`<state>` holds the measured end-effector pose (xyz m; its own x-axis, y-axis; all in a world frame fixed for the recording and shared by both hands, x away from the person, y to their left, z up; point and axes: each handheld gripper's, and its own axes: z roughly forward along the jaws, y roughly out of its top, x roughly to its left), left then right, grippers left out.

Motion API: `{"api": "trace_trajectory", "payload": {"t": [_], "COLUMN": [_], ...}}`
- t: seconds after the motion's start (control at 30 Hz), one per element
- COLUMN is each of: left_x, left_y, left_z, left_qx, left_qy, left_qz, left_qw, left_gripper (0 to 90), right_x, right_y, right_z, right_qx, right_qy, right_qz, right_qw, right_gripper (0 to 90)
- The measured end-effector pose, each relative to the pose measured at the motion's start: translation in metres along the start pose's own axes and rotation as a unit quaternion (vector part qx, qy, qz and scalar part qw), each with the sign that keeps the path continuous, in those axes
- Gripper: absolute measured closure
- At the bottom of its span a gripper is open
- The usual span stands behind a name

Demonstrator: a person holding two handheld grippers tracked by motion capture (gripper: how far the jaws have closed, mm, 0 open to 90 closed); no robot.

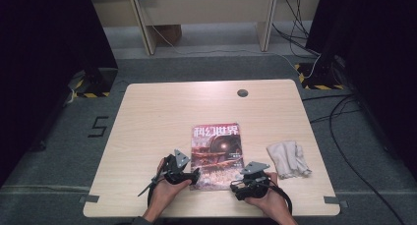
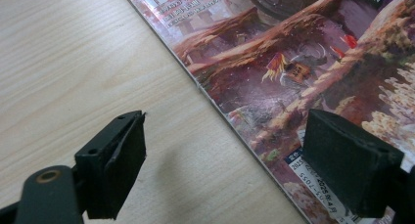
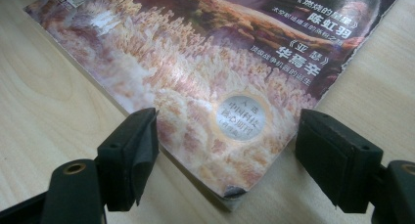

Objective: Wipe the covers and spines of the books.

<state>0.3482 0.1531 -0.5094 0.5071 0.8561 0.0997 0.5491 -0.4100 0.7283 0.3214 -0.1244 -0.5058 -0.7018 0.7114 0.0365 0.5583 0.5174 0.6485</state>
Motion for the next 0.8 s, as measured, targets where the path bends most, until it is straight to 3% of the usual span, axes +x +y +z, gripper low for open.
{"api": "trace_trajectory", "payload": {"t": [0.27,0.4,0.5,0.57,0.6,0.63,0.67,0.7,0.8], "left_x": [0.000,0.003,0.007,0.006,0.005,0.004,0.003,0.001,-0.004], "left_y": [-0.002,-0.005,-0.008,-0.008,-0.009,-0.009,-0.010,-0.010,-0.013], "left_z": [-0.003,-0.009,-0.019,-0.021,-0.023,-0.023,-0.025,-0.026,-0.033], "left_qx": [-0.006,-0.015,-0.027,-0.027,-0.026,-0.025,-0.023,-0.022,-0.017], "left_qy": [0.002,-0.016,-0.031,-0.036,-0.040,-0.044,-0.046,-0.049,-0.059], "left_qz": [0.008,-0.014,-0.035,-0.037,-0.037,-0.036,-0.033,-0.029,-0.019], "left_qw": [1.0000,0.9997,0.9986,0.9983,0.9982,0.9981,0.9981,0.9981,0.9979], "left_gripper": [17.6,17.4,17.4,17.3,17.3,17.2,17.2,17.2,17.0], "right_x": [-0.003,-0.011,-0.028,-0.032,-0.037,-0.048,-0.048,-0.057,-0.069], "right_y": [0.000,-0.002,-0.007,-0.008,-0.009,-0.013,-0.013,-0.016,-0.020], "right_z": [-0.001,-0.009,-0.023,-0.026,-0.030,-0.037,-0.037,-0.043,-0.051], "right_qx": [-0.008,-0.033,-0.055,-0.057,-0.059,-0.064,-0.064,-0.071,-0.078], "right_qy": [0.008,0.026,0.006,0.001,-0.006,-0.029,-0.029,-0.045,-0.066], "right_qz": [-0.009,0.006,0.026,0.029,0.033,0.040,0.040,0.049,0.063], "right_qw": [0.9999,0.9991,0.9982,0.9979,0.9977,0.9967,0.9967,0.9953,0.9927], "right_gripper": [27.4,31.3,31.4,31.3,31.4,31.4,31.4,31.5,31.9]}}
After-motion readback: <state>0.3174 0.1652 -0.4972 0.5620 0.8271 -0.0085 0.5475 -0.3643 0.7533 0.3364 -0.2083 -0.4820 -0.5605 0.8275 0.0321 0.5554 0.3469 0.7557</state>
